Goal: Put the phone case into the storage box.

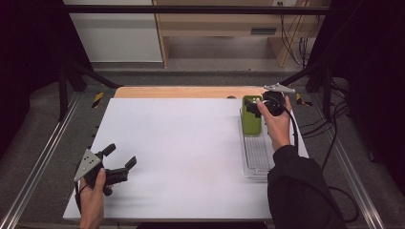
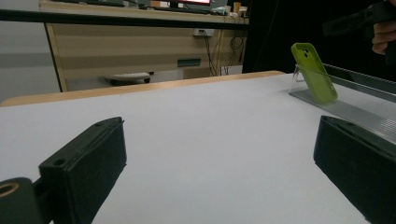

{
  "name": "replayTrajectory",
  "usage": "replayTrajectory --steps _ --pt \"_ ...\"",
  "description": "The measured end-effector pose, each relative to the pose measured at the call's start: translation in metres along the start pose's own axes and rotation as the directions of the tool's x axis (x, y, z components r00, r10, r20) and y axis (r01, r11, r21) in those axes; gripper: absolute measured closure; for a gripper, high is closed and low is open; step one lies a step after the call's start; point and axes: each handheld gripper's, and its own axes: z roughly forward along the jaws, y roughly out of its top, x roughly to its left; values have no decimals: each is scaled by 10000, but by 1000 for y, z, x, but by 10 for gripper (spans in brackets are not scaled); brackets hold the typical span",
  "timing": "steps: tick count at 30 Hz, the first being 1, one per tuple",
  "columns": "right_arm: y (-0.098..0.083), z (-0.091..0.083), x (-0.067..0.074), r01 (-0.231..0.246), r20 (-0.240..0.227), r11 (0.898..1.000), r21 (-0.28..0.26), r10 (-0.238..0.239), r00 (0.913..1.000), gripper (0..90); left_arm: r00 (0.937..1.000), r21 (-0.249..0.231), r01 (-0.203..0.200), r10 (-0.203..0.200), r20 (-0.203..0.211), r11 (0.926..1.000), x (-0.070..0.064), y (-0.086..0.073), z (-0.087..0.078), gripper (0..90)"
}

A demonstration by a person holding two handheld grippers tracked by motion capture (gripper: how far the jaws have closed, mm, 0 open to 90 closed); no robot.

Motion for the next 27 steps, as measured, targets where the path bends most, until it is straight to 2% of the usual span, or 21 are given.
replayTrajectory --steps 3,17,27 --pt "2 -3 1 -95 123 9999 56 94 9999 68 10000 -1 -27 27 27 10000 -1 0 0 20" --pt "7 -19 8 -55 -259 9997 -230 49 9997 75 10000 -30 42 -42 1 10000 1 0 -2 20" --pt "10 -26 7 -203 -276 9993 -322 194 9994 70 10000 -19 55 -55 -7 10000 1 0 -1 20"
